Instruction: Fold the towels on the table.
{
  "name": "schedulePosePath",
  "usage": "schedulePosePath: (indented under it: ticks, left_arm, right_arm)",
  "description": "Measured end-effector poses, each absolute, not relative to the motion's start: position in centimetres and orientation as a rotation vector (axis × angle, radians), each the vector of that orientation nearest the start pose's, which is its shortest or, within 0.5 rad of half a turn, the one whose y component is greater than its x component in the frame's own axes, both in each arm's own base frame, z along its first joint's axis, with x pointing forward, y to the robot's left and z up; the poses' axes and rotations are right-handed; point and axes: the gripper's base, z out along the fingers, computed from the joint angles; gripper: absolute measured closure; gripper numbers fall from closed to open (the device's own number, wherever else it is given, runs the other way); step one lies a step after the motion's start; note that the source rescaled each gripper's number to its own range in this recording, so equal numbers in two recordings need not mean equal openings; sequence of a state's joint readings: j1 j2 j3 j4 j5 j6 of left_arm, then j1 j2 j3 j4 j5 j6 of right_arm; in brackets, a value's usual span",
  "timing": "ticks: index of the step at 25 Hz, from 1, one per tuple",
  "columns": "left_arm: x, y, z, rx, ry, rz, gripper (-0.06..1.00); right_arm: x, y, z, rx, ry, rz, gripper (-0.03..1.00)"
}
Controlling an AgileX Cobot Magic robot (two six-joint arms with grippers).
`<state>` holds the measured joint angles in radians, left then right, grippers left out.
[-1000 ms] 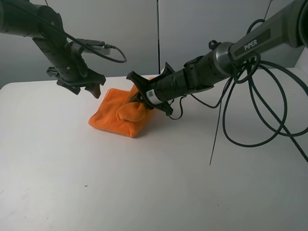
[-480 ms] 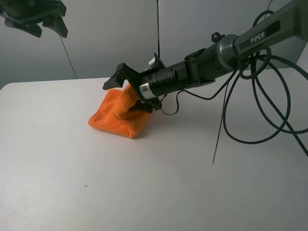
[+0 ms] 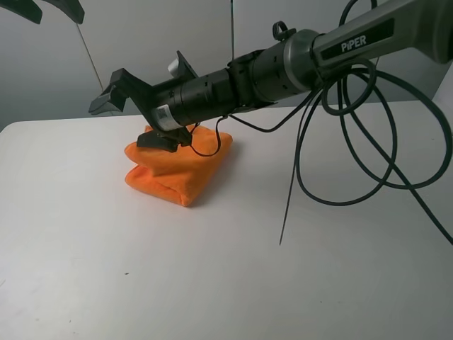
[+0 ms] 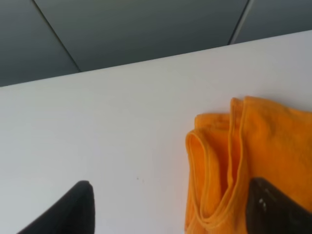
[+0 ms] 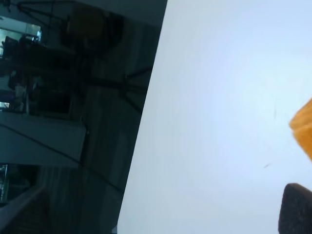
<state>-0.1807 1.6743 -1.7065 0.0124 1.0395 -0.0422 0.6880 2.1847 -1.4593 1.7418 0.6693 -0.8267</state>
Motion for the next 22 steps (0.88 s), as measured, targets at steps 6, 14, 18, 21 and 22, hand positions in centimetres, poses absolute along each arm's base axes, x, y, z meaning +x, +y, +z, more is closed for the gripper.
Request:
schedulePosePath:
  ticks: [6,14,18,21,22]
  left_arm:
    - [35.2,-6.3,39.0,0.186,2.488,-0.071,0.11]
    - [32.7,-4.2,40.1,0.128,2.542,-0.06,-0.02]
    - [30.1,-2.6,39.3,0.078,2.571,-0.042,-0.04]
    - [27.3,-1.9,38.5,0.059,2.567,-0.036,-0.04]
    - [26.3,-1.9,38.3,0.059,2.558,-0.037,-0.04]
  right_arm:
    - [32.8,33.4,18.3,-0.288,2.425,1.433,-0.03]
    - [35.7,24.4,20.3,-0.311,2.558,0.981,-0.03]
    - [35.0,17.5,22.9,-0.234,2.576,0.793,-0.03]
    - [32.4,13.8,25.7,-0.242,2.574,0.655,-0.03]
    - [31.2,13.0,26.8,-0.253,2.562,0.603,-0.03]
